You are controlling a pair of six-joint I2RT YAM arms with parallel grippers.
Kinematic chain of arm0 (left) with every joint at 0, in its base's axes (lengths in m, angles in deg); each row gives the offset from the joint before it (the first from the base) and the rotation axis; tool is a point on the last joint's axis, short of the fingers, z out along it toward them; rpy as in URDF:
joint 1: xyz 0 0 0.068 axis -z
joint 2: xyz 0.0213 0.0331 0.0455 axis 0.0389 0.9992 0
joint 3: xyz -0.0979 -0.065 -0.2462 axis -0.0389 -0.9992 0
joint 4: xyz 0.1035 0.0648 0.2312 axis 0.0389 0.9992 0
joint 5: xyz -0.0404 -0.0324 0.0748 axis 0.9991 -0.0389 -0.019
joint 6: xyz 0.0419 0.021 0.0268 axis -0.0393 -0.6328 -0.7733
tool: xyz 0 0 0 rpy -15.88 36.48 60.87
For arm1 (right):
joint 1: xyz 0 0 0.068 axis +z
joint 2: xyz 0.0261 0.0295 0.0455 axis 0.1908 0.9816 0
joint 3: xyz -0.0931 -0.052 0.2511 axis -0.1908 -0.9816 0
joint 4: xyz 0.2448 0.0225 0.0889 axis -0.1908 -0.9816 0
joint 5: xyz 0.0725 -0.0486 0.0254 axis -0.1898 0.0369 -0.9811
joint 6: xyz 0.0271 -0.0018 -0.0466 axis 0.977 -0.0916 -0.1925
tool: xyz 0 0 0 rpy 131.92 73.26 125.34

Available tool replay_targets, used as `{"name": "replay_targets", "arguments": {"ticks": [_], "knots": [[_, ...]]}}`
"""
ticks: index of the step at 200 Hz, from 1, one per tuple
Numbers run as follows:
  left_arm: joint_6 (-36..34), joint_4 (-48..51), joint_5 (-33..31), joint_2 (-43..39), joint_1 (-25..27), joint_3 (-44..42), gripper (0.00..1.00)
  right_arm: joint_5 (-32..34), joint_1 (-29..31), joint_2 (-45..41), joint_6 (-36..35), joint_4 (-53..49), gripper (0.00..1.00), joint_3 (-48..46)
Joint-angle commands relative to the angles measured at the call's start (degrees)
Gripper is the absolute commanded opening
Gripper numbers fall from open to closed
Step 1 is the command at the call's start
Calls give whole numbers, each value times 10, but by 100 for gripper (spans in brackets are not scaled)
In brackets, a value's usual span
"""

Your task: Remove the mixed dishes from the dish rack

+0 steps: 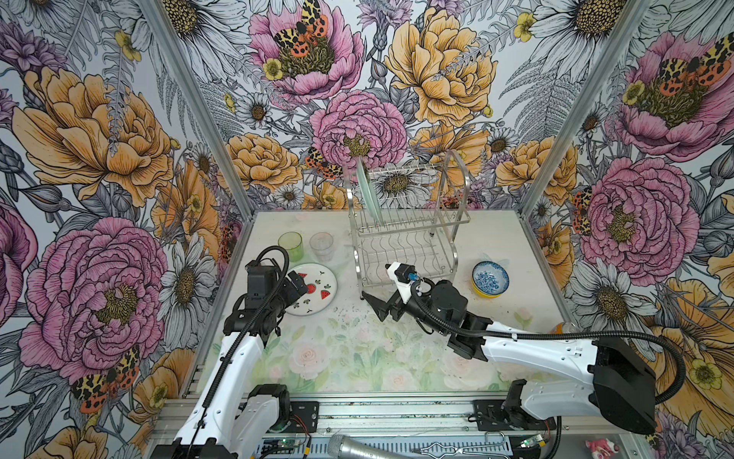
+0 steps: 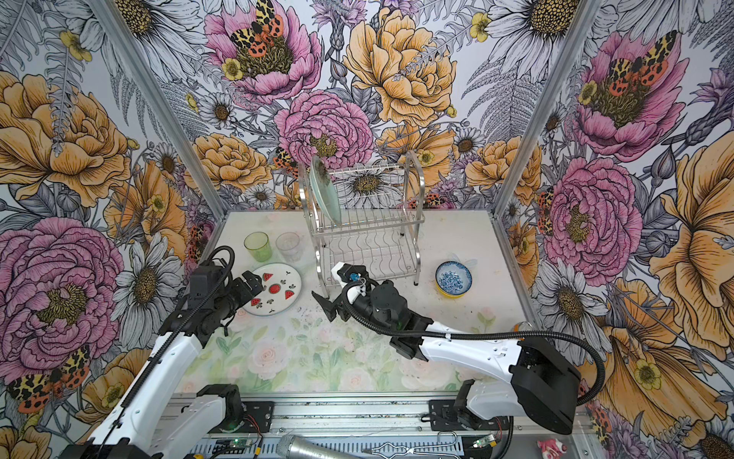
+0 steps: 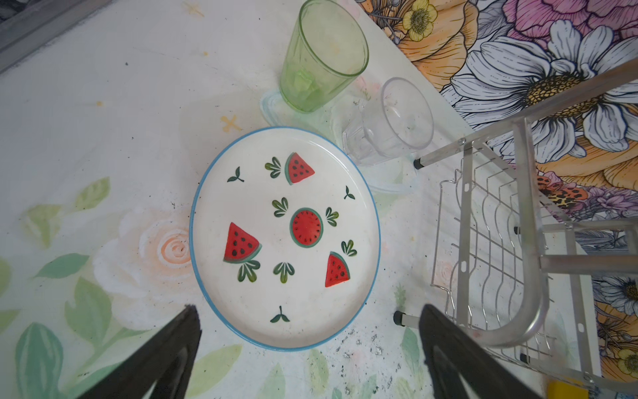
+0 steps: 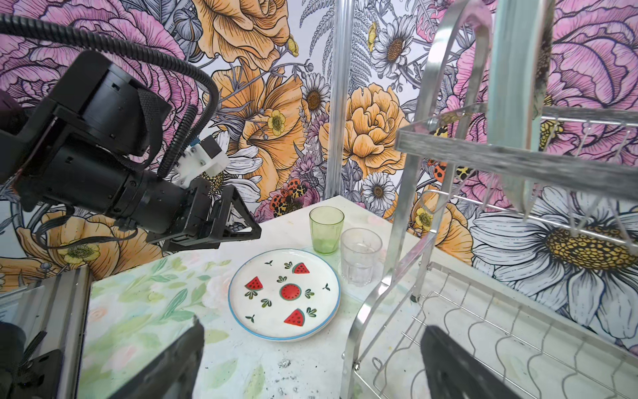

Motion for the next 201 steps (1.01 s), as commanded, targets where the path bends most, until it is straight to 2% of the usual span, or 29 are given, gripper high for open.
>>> {"name": "replay_targets", "arguments": {"ticks": [1, 20, 41, 62, 95, 140, 201], "knots": [[-17, -13, -19, -21, 8, 23, 99, 12, 1, -40, -2, 14, 99, -11], [-17, -17, -19, -35, 10, 26, 99, 46, -3, -61, -5, -9, 100, -8], [-16, -29, -20, -47, 13, 27, 99, 38, -5, -84, -18, -24, 99, -7], [-16, -45, -19, -49, 17, 26, 99, 59, -5, -97, -18, -46, 99, 8], [-3, -79, 8, -43, 23, 18, 99, 65, -14, -97, -22, -83, 99, 49], [-3, -139, 30, -52, 47, -3, 99, 63, -40, -63, -27, -140, 99, 133], [-4, -193, 41, -114, 55, -51, 99, 80, -62, 28, -40, -168, 97, 251]]}}
